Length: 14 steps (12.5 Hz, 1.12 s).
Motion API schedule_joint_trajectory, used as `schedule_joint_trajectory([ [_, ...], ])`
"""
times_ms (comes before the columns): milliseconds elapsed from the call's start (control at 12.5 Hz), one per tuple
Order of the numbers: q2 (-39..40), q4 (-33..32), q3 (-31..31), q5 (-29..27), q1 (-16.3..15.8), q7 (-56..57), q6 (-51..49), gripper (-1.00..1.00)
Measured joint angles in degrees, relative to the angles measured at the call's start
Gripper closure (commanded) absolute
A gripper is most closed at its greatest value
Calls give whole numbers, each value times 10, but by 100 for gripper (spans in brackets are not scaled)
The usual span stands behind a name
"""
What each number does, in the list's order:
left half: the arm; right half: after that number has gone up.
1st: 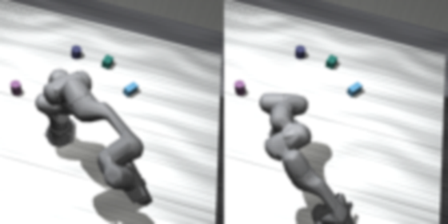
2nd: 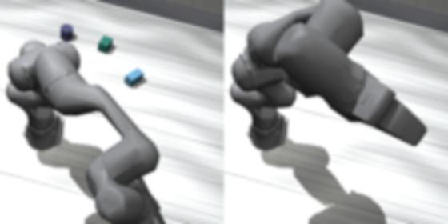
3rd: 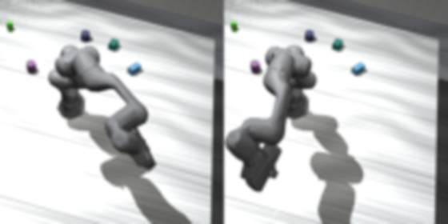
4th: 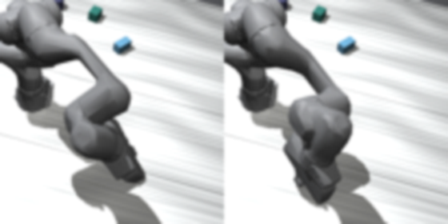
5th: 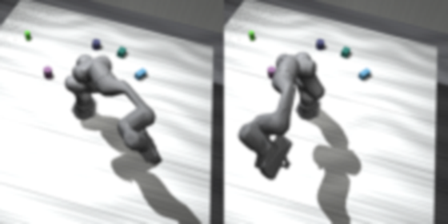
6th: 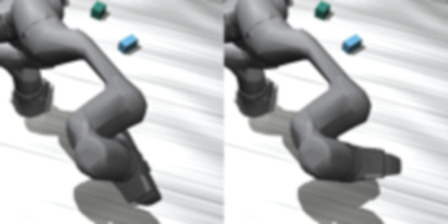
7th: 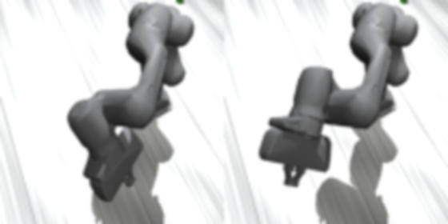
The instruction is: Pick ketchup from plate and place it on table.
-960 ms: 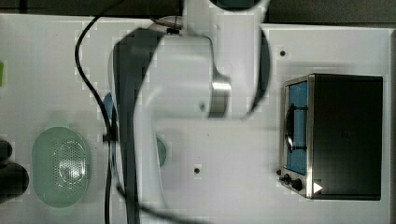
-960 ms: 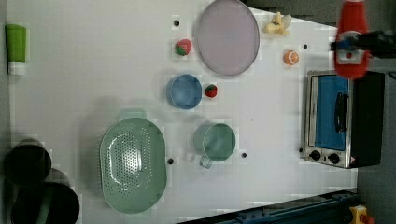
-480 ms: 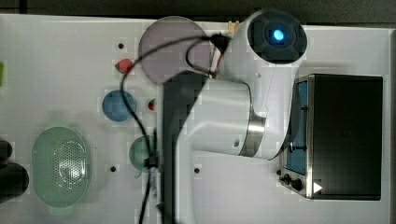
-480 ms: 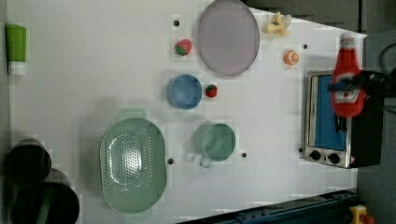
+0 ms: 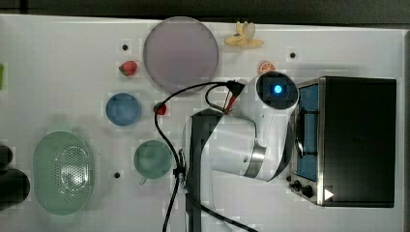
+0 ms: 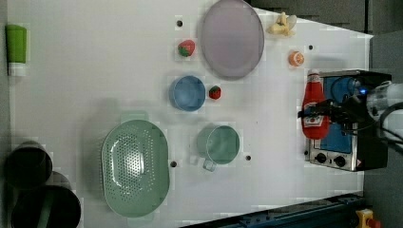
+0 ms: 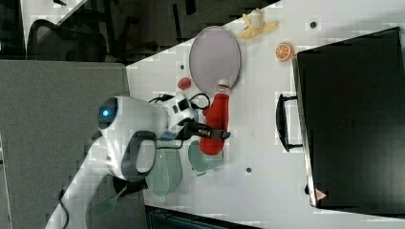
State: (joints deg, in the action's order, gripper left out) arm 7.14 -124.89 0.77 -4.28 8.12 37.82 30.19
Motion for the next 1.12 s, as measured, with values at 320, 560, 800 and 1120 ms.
schedule_joint_trajectory([
  [320,53,-24,-3,2,-1,-1,86,-19],
  [560,95,-40,-12,2,-3,-1,107,-19],
  [800,132,-43,-15,0,-4,-1,128,-44],
  [1120,110,-37,-17,3,-8,-2,137,-100],
])
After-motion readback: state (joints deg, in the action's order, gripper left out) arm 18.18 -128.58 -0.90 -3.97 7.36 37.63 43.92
